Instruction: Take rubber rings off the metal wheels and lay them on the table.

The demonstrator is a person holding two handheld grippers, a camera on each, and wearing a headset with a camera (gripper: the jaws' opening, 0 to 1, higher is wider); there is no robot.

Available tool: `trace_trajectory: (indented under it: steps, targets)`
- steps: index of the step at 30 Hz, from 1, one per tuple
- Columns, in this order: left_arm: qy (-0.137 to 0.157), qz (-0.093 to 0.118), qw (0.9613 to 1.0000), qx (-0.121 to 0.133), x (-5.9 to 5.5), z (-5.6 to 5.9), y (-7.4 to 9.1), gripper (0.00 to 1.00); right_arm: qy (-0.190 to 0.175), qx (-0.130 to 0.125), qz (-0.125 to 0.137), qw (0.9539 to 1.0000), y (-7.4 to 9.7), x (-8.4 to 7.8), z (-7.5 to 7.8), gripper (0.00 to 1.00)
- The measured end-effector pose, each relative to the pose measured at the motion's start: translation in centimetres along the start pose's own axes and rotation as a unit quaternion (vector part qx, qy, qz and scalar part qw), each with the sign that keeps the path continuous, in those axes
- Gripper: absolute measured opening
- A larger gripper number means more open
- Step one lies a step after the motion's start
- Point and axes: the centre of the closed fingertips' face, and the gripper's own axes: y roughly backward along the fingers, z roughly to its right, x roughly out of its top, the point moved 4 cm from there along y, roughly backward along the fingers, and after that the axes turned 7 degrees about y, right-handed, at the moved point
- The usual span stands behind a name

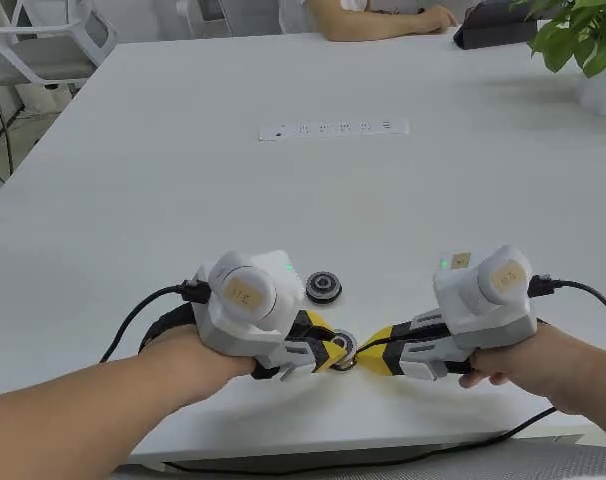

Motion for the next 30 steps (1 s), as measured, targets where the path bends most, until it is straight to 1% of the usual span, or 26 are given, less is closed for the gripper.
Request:
trace_trajectory:
  steps: [1,4,5,7,9,11,12,14,16,18,23,25,26,27,28,30]
  targets:
    - [0.000,0.000,1.0000,0.000,0.0,0.0,0.0,0.07,-0.002,0.000,0.000,1.0000,0.0,0.0,0.0,0.00]
    - [-0.001,0.001,1.0000,0.000,0.0,0.0,0.0,0.07,-0.035,-0.003,0.005,0.9994,0.0,-0.1,0.2,0.00]
    - [-0.001,0.001,1.0000,0.001,0.0,0.0,0.0,0.07,-0.040,-0.002,0.006,0.9992,0.0,-0.1,0.2,0.00]
    - [-0.002,0.001,1.0000,0.002,0.0,0.0,0.0,0.07,-0.060,-0.003,0.010,0.9981,0.0,-0.2,0.2,0.00]
    - [-0.002,0.001,1.0000,0.002,-0.1,0.0,0.0,0.07,-0.067,-0.004,0.013,0.9976,0.0,-0.2,0.4,0.00]
    - [-0.002,0.001,1.0000,0.002,0.0,0.0,0.0,0.07,-0.089,-0.004,0.021,0.9958,0.1,-0.1,0.4,0.00]
    - [-0.002,0.001,1.0000,0.002,0.0,0.0,0.0,0.07,-0.092,-0.004,0.021,0.9955,0.1,-0.2,0.4,0.00]
    - [-0.001,0.001,1.0000,0.003,-0.1,0.0,0.0,0.07,-0.113,-0.004,0.027,0.9933,0.2,-0.2,0.5,0.00]
    - [0.000,0.002,1.0000,0.003,-0.1,0.0,0.0,0.07,-0.116,-0.006,0.032,0.9927,0.3,-0.2,0.6,0.00]
    - [0.002,0.000,1.0000,0.004,0.0,0.0,0.0,0.07,-0.129,-0.008,0.040,0.9909,0.5,-0.1,0.7,0.00]
    - [0.002,-0.001,1.0000,0.005,0.0,0.0,-0.1,0.07,-0.142,-0.008,0.052,0.9884,0.6,0.2,0.8,0.00]
    - [0.002,0.000,1.0000,0.006,0.0,0.0,-0.1,0.07,-0.159,-0.006,0.071,0.9846,0.7,0.6,0.9,0.00]
    - [0.002,0.000,1.0000,0.006,0.0,0.0,-0.1,0.07,-0.170,-0.005,0.076,0.9825,0.9,0.8,0.8,0.00]
    - [0.002,0.000,1.0000,0.006,0.0,0.0,-0.1,0.07,-0.166,-0.005,0.071,0.9835,0.8,0.6,0.8,0.00]
    - [0.002,0.000,1.0000,0.006,0.0,0.0,-0.1,0.07,-0.166,-0.005,0.072,0.9834,0.8,0.7,0.6,0.00]
    - [0.002,0.000,1.0000,0.007,0.0,0.0,-0.1,0.07,-0.177,-0.004,0.076,0.9813,0.8,0.8,0.5,0.00]
